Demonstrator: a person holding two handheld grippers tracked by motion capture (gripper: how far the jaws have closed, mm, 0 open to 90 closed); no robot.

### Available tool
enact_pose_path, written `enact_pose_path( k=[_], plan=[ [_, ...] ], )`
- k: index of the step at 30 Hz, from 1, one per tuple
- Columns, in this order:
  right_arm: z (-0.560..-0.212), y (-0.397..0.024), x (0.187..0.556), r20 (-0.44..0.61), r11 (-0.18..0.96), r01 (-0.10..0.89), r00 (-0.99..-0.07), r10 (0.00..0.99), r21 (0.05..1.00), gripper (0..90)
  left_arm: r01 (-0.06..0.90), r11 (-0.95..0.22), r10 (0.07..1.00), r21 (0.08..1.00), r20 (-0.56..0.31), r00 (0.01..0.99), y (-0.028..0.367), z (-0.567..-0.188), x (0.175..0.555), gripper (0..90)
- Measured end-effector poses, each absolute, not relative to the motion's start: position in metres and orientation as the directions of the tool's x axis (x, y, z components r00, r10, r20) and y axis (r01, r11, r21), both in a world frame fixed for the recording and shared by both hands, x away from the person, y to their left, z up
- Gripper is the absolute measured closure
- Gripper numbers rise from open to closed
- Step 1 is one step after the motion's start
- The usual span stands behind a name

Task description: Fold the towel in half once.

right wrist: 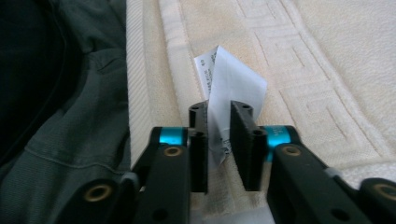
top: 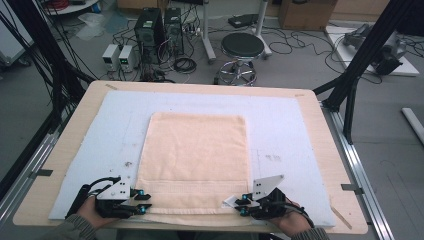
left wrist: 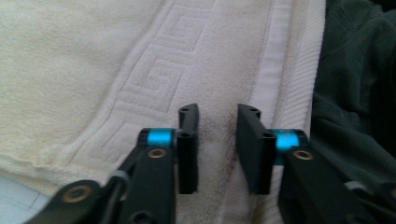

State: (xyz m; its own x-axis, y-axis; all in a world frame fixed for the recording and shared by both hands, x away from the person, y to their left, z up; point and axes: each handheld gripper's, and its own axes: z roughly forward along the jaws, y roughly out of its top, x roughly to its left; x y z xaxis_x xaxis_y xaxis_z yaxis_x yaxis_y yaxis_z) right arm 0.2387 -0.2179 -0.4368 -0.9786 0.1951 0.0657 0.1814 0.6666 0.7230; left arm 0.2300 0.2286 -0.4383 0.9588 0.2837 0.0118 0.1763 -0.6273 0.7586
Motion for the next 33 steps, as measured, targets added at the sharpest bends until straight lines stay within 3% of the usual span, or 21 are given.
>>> enact_pose_path(
  k=[6,20,30,31,33],
  plan=[
    [-0.432,-0.217,0.239,0.074,0.671,0.184,-0.979,0.189,0.718,88.8,0.16,-0.642,0.276,0.75,0.031,0.961,0.228,-0.434,0.23,84.9],
    [-0.401,-0.222,0.224,0.058,0.593,0.153,-0.983,0.176,0.79,89.2,0.158,-0.547,0.309,0.822,0.022,0.951,0.244,-0.409,0.224,85.8],
    [-0.41,-0.217,0.207,0.092,0.629,0.151,-0.988,0.125,0.763,89.3,0.17,-0.599,0.234,0.783,-0.032,0.972,0.244,-0.414,0.214,84.8],
    [-0.413,-0.217,0.208,0.102,0.638,0.154,-0.988,0.119,0.755,88.9,0.183,-0.599,0.229,0.779,-0.052,0.972,0.243,-0.416,0.215,82.9],
    [-0.416,-0.217,0.209,0.117,0.631,0.171,-0.985,0.126,0.757,75.6,0.191,-0.598,0.224,0.779,-0.067,0.972,0.243,-0.416,0.216,75.3]
  ],
)
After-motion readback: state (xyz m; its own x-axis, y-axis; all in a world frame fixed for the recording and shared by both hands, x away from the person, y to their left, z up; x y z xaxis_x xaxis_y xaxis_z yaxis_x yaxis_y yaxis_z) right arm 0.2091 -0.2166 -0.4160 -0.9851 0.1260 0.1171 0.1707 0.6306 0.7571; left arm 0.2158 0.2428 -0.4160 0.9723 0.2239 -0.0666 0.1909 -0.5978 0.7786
